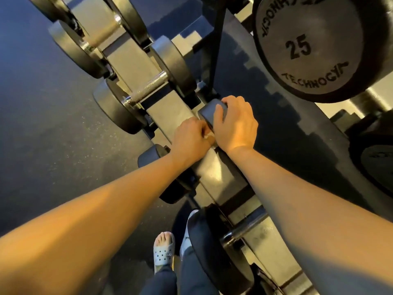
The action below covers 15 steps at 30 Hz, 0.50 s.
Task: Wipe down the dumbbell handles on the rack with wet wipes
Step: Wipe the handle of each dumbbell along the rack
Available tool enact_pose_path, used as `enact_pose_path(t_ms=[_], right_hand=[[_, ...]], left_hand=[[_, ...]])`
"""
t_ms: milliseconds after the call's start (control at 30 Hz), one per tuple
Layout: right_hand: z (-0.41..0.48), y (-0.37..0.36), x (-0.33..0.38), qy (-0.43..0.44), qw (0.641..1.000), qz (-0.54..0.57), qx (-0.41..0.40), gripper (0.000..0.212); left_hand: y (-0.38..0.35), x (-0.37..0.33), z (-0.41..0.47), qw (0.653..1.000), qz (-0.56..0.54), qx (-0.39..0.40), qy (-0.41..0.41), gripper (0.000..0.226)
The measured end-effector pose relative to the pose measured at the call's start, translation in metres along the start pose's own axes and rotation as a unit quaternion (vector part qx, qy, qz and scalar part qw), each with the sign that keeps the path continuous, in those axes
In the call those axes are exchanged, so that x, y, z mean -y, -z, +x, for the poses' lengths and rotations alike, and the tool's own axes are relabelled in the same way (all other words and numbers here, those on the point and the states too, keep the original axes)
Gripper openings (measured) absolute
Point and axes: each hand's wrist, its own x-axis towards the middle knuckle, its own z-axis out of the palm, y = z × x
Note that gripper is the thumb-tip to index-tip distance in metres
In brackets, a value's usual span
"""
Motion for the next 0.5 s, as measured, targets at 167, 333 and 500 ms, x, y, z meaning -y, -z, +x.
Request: enact_pose_path(t_ms=[167,333,500], right_hand=[[-0.001,0.002,0.002,0.005,1.000,-0.001,0.001,0.023],[0.000,0.004,0.003,0.001,1.000,0.002,0.013,0.020],[-0.001,0.001,0.000,0.013,1.000,0.006,-0.002,0.019]], left_hand=[[0.037,0.013,0.007,0.972,0.166,0.161,-0.032,0.033],[0.069,0.040,0.003,0.893,0.334,0.301,-0.008,0.023],[0.052,0.029,0.014,0.965,0.010,0.232,0.120,0.015]])
